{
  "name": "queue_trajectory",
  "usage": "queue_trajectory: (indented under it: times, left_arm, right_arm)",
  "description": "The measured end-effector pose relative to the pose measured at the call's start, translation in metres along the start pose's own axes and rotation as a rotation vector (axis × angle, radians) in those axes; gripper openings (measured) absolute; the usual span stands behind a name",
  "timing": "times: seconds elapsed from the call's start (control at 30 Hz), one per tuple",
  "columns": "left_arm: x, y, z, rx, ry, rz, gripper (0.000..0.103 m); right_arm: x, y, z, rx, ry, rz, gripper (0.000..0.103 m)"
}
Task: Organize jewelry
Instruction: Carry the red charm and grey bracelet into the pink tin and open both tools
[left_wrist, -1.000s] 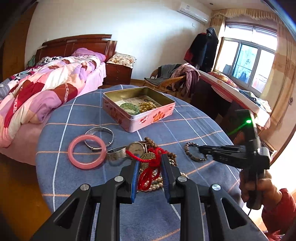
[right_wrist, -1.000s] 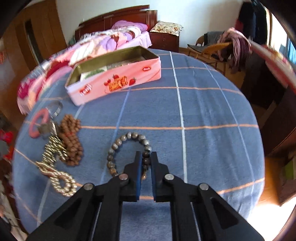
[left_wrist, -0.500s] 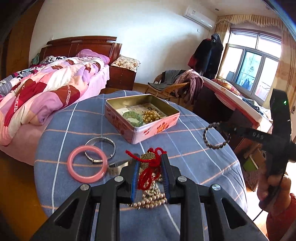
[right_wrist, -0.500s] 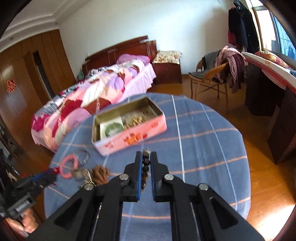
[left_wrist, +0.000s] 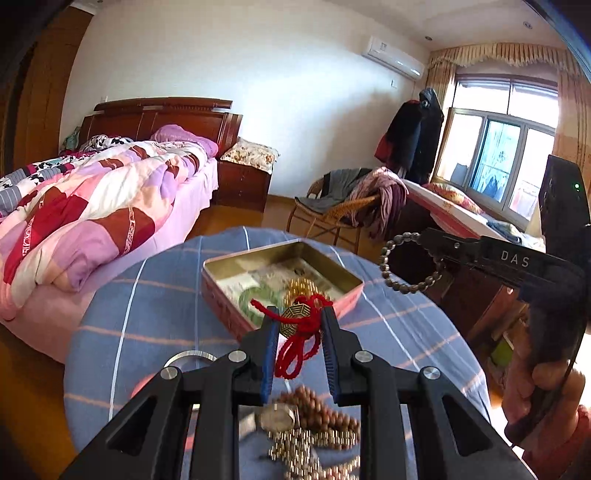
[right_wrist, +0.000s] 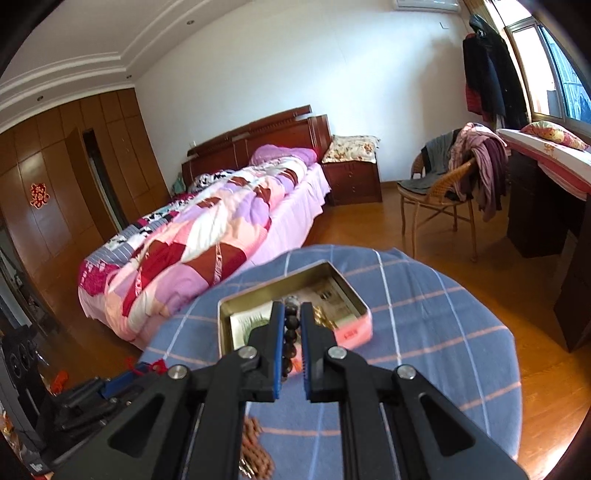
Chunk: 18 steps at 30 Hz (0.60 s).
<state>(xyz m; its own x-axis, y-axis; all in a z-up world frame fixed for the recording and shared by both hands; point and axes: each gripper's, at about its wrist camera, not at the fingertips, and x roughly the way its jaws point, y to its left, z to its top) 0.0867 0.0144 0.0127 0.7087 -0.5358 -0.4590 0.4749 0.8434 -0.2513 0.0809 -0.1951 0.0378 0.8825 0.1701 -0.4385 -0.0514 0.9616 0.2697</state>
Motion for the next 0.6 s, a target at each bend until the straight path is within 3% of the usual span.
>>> queue_trajectory:
  times: [0.33,0.6]
  left_arm:
    - [0.058,0.007,0.027,-0.004,-0.024,0.077,0.023]
    - [0.117,0.017,0.033,-0.02,0.043,0.16,0.023]
  right_arm:
    - [0.058,-0.007,0.014,0.063,-0.002,0.022,0.011]
    - [0.117,-0.028,0.007,0.152,0.054,0.026,0.011]
